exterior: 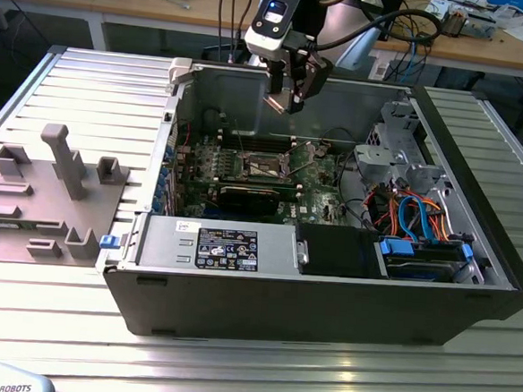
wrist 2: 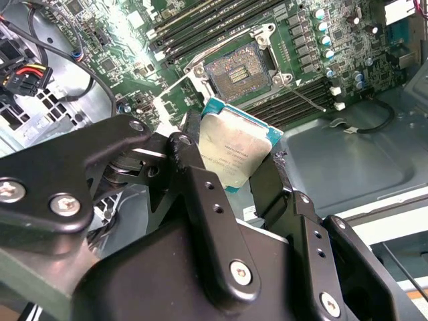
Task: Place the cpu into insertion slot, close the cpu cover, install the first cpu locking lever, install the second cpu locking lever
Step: 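Place the cpu into insertion slot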
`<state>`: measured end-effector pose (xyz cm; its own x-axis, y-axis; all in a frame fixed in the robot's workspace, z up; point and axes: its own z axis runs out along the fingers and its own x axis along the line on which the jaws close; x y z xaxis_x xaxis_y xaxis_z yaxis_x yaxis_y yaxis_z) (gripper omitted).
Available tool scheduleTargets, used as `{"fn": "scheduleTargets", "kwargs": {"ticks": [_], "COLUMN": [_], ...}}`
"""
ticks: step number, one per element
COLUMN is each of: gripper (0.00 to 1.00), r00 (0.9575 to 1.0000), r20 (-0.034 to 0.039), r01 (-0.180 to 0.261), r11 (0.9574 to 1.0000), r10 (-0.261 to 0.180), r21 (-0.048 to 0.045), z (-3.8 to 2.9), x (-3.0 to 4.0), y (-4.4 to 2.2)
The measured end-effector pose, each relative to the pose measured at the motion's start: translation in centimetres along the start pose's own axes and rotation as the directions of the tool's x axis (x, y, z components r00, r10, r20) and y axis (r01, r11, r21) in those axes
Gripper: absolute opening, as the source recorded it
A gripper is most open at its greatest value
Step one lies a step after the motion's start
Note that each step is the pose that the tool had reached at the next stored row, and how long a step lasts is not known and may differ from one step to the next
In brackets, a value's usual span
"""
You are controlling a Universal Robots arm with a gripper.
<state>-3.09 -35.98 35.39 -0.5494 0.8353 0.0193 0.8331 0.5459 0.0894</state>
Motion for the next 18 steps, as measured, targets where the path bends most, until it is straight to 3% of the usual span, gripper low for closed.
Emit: {"fn": "scheduleTargets", "kwargs": {"ticks": [18], "gripper": [0.54], "r00": [0.9998], "r20": [0.0020], "r01": [-0.022], "r11": [0.9998], "r10": [0.022], "r21": [-0.0004], "z": [0.00], "x": [0.00], "y": [0.00]}}
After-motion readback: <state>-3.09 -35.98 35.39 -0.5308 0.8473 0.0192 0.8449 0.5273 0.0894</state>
